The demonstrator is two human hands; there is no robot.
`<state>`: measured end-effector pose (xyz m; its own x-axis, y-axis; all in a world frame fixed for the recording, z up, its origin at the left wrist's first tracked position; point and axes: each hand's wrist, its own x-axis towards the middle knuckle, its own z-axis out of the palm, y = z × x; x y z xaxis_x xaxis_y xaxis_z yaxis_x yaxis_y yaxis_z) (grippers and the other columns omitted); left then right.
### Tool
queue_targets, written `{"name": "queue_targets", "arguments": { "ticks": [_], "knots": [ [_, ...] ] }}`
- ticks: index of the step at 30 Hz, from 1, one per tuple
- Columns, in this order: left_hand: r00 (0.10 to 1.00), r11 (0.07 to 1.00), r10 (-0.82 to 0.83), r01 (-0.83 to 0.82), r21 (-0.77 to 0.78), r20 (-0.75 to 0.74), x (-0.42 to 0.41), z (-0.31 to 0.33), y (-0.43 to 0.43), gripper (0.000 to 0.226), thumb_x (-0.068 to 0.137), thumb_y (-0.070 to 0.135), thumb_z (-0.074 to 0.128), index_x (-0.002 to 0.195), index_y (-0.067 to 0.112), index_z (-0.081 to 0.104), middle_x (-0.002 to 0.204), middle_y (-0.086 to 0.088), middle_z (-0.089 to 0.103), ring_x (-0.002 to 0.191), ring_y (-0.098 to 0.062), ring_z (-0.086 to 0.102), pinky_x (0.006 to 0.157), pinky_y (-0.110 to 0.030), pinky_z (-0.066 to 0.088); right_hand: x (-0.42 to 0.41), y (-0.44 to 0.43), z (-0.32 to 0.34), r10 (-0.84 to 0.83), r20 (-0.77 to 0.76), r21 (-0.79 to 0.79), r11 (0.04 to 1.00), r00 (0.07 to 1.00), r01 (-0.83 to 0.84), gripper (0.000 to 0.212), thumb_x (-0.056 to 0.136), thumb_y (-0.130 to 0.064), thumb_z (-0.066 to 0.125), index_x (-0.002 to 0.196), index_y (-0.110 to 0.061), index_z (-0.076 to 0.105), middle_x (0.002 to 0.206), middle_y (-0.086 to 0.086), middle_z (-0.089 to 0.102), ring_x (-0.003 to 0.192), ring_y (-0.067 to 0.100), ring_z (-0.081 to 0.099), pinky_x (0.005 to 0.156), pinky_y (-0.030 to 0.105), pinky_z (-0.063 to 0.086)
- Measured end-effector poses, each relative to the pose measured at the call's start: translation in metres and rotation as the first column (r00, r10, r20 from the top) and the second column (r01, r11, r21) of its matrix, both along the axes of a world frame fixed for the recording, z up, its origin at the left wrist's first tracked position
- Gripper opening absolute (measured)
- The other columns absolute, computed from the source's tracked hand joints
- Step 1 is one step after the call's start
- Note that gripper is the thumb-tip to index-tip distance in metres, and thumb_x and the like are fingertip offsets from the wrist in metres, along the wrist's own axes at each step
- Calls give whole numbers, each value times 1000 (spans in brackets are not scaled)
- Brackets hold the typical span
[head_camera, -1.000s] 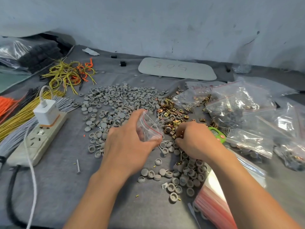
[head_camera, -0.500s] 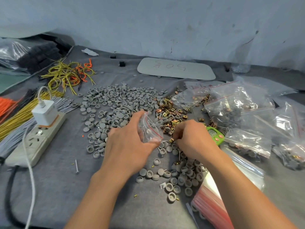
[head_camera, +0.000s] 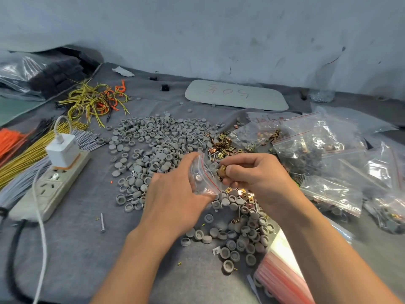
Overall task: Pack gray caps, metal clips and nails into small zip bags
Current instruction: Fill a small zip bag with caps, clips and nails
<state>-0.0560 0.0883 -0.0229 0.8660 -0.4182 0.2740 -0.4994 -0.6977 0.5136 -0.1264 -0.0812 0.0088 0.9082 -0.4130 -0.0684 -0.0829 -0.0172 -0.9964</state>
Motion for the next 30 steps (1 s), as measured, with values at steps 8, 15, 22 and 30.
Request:
{"name": "queue_targets", "arguments": {
  "ticks": [8, 15, 22, 30],
  "knots": [
    [999, 999, -31, 30, -28, -33, 1, 0, 1, 85, 71, 59, 82, 139, 59, 30, 63, 27, 45, 66, 7, 38, 80, -30, 33, 3, 9, 4, 2, 62, 10, 1000, 998, -3, 18, 72, 9, 84, 81, -6, 78, 64, 12, 68, 53, 19, 55, 56, 26, 49],
    [988, 995, -80, 72, -64, -131, 3, 0, 3, 80, 73, 58, 81, 136, 62, 31, 81, 26, 57, 96, -21, 61, 82, -39, 49, 11, 23, 1, -61, 69, -125, 990, 996, 69, 18, 76, 2, 82, 80, -15, 81, 72, 6, 77, 55, 12, 65, 53, 22, 50],
    [985, 968, -74, 33, -248, -155, 10, -5, 5, 65, 75, 44, 83, 128, 57, 48, 94, 25, 69, 87, 5, 63, 71, -22, 47, 12, 15, 4, -194, 187, -131, 967, 963, 221, 21, 85, -4, 76, 81, -23, 82, 79, -3, 79, 65, 10, 73, 60, 17, 54],
    [981, 938, -83, 17, -347, -177, 11, -2, 11, 54, 74, 42, 85, 114, 59, 53, 96, 45, 61, 87, 19, 58, 67, -19, 42, 13, 15, -14, -203, -400, -833, 486, 894, -262, 41, 82, 0, 61, 99, -33, 79, 105, 1, 76, 103, 27, 69, 98, 38, 52]
  ]
}}
